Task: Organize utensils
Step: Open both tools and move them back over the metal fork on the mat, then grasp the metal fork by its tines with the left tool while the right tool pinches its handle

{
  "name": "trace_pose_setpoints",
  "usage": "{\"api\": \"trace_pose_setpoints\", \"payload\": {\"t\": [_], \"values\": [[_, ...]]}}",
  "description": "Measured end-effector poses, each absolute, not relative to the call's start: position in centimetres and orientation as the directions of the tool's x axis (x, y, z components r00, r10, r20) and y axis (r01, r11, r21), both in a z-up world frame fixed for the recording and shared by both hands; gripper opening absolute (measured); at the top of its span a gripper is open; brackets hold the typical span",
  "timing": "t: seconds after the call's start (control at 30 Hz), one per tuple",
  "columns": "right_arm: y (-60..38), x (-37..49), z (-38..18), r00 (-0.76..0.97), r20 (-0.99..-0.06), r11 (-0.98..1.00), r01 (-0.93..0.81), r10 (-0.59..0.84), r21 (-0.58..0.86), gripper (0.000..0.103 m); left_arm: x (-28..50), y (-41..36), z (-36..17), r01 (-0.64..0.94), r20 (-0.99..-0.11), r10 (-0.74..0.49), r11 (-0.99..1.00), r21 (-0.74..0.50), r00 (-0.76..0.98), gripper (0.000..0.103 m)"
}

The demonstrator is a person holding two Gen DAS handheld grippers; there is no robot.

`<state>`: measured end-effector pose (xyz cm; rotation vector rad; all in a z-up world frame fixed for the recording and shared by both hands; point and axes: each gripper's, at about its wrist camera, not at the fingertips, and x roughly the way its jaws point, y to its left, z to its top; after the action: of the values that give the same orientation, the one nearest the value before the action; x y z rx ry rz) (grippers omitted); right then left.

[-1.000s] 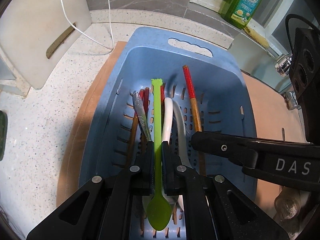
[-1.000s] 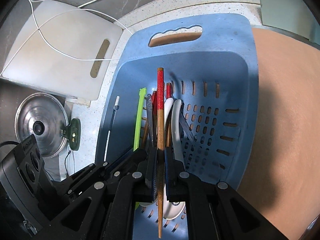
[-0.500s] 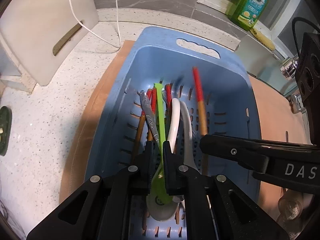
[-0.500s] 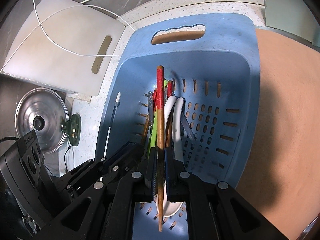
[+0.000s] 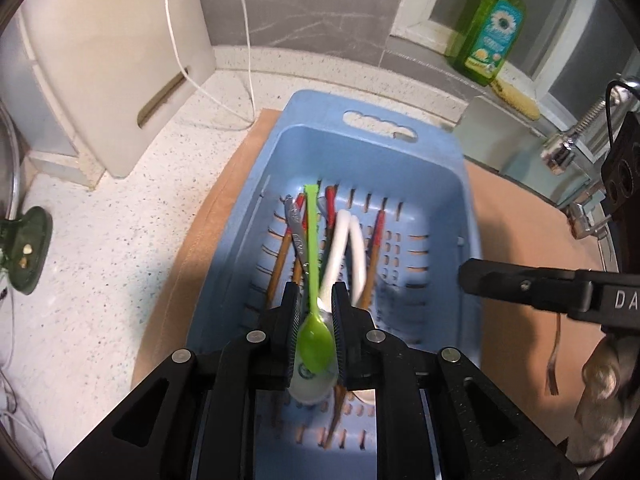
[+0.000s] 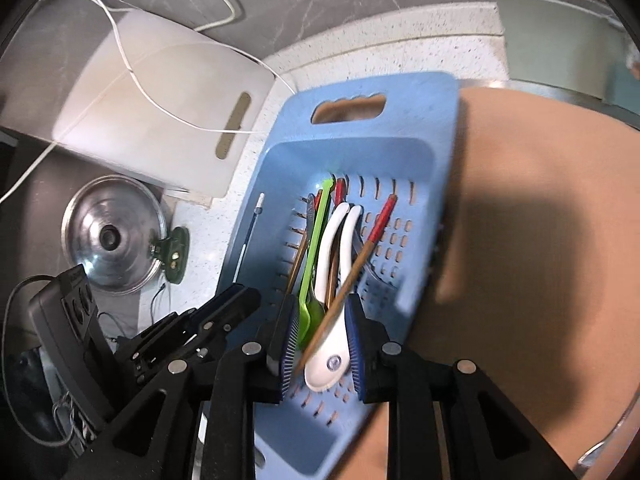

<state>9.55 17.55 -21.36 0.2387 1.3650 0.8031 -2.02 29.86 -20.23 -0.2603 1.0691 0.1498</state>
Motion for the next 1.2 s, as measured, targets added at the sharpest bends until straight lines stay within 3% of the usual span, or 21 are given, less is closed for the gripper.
{"api": "trace_pose_setpoints", "payload": {"t": [0.23,0.37,0.47,0.5,0.57,0.63,0.7,0.8,1.2], "values": [[10.6,9.2,-19.8,0.051,-0.755,0.708,-0.393,0.653,0.586,0.031,-3.9,25.8,-17.0,-0.209,-0.843,0.008,0.970,-0.124,0.537,0.015],[5.2,9.2,-19.0,0.131,-0.762,0.732,-0.422,0.634,0.536,0.039,-4.4,22.6,-16.1,-0.173,-0.827,-0.022,0.975,-0.143,0.561,0.027],[1.9,9.4,-19.0,0.161,-0.764,0.745,-0.416,0.624,0.521,0.045,-4.4,19.7,-16.2,-0.130,-0.824,-0.056,0.979,-0.156,0.564,0.027],[0.6,9.5,-19.0,0.174,-0.765,0.751,-0.415,0.620,0.514,0.048,-4.4,18.6,-16.4,-0.114,-0.825,-0.069,0.981,-0.159,0.560,0.027],[-1.3,9.5,-18.8,0.202,-0.763,0.757,-0.423,0.614,0.498,0.065,-4.3,16.7,-16.8,-0.085,-0.828,-0.089,0.983,-0.163,0.554,0.027],[-3.2,9.6,-18.8,0.229,-0.763,0.766,-0.432,0.604,0.476,0.071,-4.3,14.5,-17.2,-0.049,-0.830,-0.120,0.983,-0.175,0.545,0.027],[-4.6,9.7,-19.2,0.222,-0.775,0.771,-0.435,0.592,0.464,0.072,-4.4,12.5,-17.7,-0.013,-0.834,-0.144,0.984,-0.178,0.532,0.028],[-6.2,9.9,-20.0,0.195,-0.785,0.770,-0.433,0.588,0.469,0.072,-4.9,9.5,-18.2,0.045,-0.841,-0.176,0.983,-0.179,0.512,0.038],[-8.7,10.6,-24.3,0.040,-0.790,0.752,-0.337,0.612,0.566,0.072,-6.2,-1.7,-19.9,0.308,-0.886,-0.201,0.949,-0.070,0.417,0.038]]}}
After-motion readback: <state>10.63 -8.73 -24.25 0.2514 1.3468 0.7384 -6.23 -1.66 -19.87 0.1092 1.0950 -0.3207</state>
